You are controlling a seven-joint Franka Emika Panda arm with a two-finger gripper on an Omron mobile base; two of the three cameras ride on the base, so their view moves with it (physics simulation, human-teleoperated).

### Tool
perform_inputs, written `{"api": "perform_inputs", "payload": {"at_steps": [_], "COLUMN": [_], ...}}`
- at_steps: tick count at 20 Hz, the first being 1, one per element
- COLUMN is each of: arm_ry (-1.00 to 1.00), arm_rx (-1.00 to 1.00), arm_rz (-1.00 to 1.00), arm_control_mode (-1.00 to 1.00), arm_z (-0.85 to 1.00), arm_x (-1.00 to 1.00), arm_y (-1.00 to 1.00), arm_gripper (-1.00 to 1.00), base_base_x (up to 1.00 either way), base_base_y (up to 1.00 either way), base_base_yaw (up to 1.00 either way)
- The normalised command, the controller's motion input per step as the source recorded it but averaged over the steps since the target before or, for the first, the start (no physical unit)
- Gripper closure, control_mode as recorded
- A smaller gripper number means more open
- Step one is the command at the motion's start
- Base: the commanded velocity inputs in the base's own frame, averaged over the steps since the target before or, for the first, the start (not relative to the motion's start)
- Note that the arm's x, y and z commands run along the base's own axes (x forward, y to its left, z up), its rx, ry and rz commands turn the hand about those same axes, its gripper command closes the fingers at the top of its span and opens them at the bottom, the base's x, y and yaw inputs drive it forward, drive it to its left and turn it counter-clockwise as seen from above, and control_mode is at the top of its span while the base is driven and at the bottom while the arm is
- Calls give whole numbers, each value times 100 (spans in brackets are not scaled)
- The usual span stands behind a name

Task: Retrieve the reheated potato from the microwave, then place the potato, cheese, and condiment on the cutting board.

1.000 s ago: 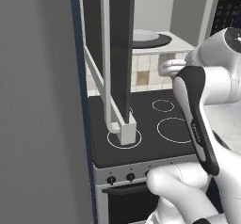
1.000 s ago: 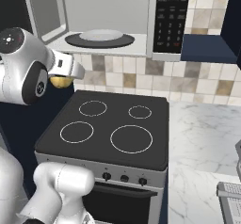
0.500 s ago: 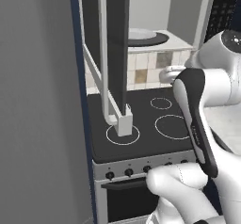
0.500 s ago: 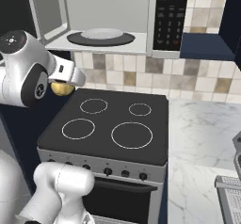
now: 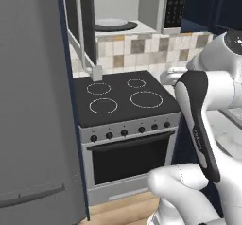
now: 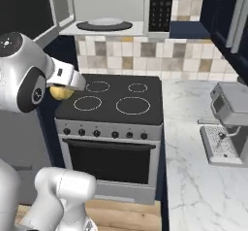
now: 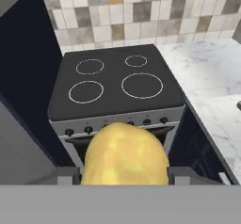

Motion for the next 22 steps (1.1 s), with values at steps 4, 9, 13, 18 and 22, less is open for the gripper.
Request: {"api": "perform_inputs", "payload": {"at_steps": [4, 9, 13, 18, 22], "arm_ry": [0, 0, 0, 0, 0], "arm_rx": [0, 0, 0, 0, 0], "arm_rz": [0, 0, 0, 0, 0], "arm_control_mode": [100, 100, 100, 100, 100], "arm_z": [0, 0, 0, 0, 0], "arm_x": [0, 0, 0, 0, 0], "arm_y": [0, 0, 0, 0, 0], "arm_gripper": [100, 100, 100, 100, 100], "base_base_x": [-40, -17, -14, -19, -12], "base_base_y": [3, 0, 0, -4, -46], "base_base_yaw": [-72, -94, -94, -89, -78]}}
